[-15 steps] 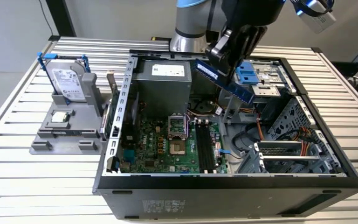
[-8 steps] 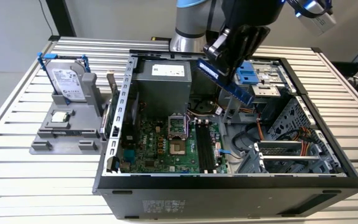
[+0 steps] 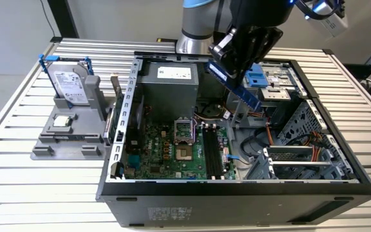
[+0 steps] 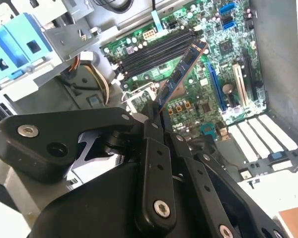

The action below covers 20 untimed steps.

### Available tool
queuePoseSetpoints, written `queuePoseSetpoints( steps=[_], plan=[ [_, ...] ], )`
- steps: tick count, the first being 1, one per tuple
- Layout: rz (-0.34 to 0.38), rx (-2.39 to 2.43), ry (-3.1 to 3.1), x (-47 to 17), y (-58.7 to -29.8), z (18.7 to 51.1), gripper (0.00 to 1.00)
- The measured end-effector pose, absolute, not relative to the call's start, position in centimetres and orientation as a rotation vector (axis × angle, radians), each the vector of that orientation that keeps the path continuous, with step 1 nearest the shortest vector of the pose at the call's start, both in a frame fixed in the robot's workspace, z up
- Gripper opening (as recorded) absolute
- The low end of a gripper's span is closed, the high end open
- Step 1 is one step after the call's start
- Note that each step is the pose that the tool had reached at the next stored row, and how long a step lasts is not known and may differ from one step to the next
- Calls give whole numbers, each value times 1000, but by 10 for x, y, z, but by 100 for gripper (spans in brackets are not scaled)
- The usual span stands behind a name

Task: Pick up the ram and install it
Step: 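Insert the ram into the slot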

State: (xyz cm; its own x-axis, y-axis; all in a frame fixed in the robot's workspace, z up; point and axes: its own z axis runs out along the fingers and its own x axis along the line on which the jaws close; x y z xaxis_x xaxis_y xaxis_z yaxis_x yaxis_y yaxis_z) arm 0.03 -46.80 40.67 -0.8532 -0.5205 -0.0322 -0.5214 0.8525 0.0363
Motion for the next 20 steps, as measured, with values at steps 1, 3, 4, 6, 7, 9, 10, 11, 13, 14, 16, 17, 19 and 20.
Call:
queuePoseSetpoints(
  steps=[1, 3, 4, 6, 7, 9, 10, 11, 13, 14, 16, 17, 19, 20],
  plan=[
    [68, -827, 3008, 0, -468, 407, 0],
    [68, -792, 3017, 0, -468, 407, 0],
    [67, -775, 3021, 0, -468, 407, 0],
    [67, -740, 3029, 0, -468, 407, 0],
    [67, -724, 3033, 0, -468, 407, 0],
    [66, -690, 3040, 0, -468, 407, 0],
    [66, -674, 3043, 0, -468, 407, 0],
    [66, -658, 3047, 0, -468, 407, 0],
    [66, -624, 3053, 0, -468, 407, 0],
    [65, -607, 3057, 0, -468, 407, 0],
    [65, -575, 3062, 0, -468, 407, 0],
    [65, -559, 3065, 0, -468, 407, 0],
    [64, -526, 3070, 0, -468, 407, 0],
    [64, -511, 3073, 0, -468, 407, 0]
  ],
)
